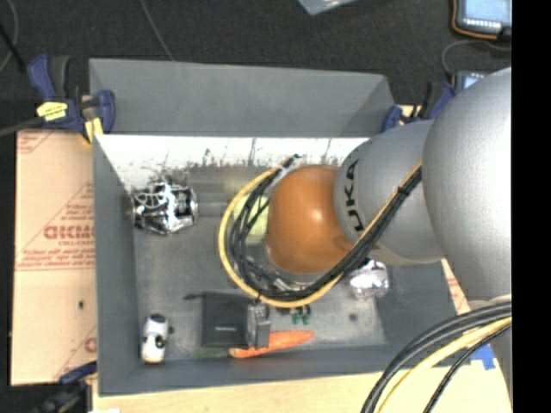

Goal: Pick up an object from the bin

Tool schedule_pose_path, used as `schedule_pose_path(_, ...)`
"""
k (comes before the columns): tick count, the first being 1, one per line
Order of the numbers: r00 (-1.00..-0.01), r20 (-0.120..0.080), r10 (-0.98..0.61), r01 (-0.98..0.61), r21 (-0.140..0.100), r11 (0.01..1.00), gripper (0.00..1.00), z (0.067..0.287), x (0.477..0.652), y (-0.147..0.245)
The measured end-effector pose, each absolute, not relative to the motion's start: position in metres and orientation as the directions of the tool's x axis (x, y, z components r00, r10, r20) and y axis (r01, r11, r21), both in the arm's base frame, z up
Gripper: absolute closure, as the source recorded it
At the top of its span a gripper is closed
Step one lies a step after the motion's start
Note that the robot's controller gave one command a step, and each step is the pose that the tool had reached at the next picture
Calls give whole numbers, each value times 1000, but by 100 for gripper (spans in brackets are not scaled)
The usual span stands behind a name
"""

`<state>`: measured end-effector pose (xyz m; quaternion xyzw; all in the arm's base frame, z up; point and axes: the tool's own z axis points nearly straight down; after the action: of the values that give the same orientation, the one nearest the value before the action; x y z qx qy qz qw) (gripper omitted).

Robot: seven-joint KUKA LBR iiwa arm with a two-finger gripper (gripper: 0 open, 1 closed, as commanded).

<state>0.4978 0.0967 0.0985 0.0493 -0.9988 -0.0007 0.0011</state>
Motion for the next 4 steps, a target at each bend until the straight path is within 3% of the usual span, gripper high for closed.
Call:
schedule_pose_path(1,-1000,-13,15,15,2,1000,0,101,504,124)
schedule_pose_path(2,-1000,-2,-29,-29,3,1000,0,76,493,133)
schedule_pose_path(3,-994,-14,111,111,4,994,100,71,490,119)
schedule_pose_path(4,-994,-14,111,111,4,994,100,71,490,119)
